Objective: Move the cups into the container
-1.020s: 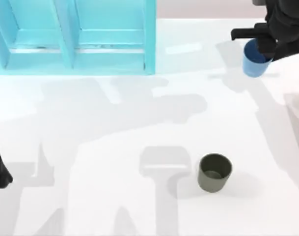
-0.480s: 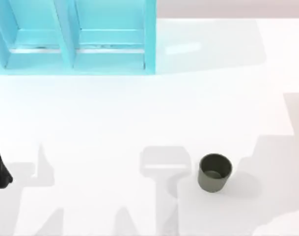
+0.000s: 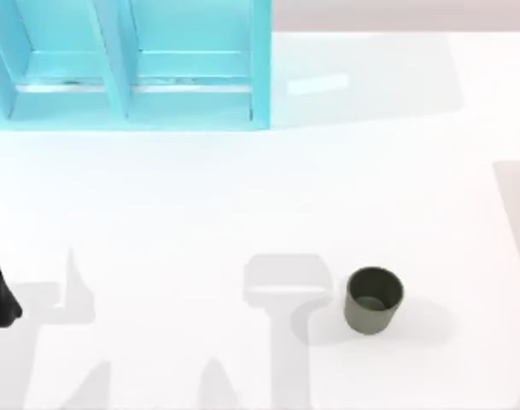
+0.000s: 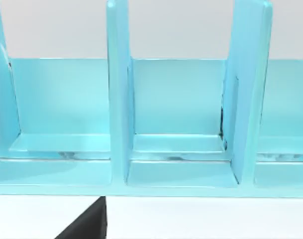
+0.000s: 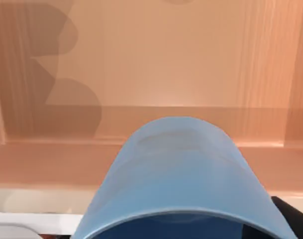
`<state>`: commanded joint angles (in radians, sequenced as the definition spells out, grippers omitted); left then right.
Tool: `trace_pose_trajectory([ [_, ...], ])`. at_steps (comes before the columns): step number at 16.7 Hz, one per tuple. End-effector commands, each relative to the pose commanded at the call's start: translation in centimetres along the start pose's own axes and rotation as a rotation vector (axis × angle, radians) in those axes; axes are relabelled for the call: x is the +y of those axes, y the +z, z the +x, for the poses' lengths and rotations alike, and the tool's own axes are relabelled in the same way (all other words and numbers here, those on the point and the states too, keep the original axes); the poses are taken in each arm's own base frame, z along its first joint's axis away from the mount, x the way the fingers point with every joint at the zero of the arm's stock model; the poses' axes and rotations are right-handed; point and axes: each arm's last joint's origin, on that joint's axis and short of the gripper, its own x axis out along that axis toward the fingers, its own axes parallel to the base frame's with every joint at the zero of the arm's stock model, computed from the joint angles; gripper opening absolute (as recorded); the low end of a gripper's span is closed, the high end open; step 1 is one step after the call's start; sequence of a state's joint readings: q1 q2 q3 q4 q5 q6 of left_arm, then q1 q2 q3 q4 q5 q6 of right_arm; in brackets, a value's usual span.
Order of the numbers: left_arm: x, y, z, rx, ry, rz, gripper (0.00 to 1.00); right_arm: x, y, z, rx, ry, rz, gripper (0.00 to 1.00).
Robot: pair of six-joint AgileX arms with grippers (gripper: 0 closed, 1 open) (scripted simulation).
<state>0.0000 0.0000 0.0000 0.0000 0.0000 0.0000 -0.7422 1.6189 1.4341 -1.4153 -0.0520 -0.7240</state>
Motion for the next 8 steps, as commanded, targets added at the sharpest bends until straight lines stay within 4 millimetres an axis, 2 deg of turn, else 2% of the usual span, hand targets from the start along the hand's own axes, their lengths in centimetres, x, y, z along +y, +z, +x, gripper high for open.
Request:
trace_pose_trajectory([
  [5,0.0,0.0,0.0,0.0,0.0,0.0,1.0,0.1,0.2,0.4,0.001,-0.001,-0.005,0.0],
  [8,0.0,0.0,0.0,0.0,0.0,0.0,1.0,0.2,0.2,2.5,0.003,0.002,-0.002,0.0],
])
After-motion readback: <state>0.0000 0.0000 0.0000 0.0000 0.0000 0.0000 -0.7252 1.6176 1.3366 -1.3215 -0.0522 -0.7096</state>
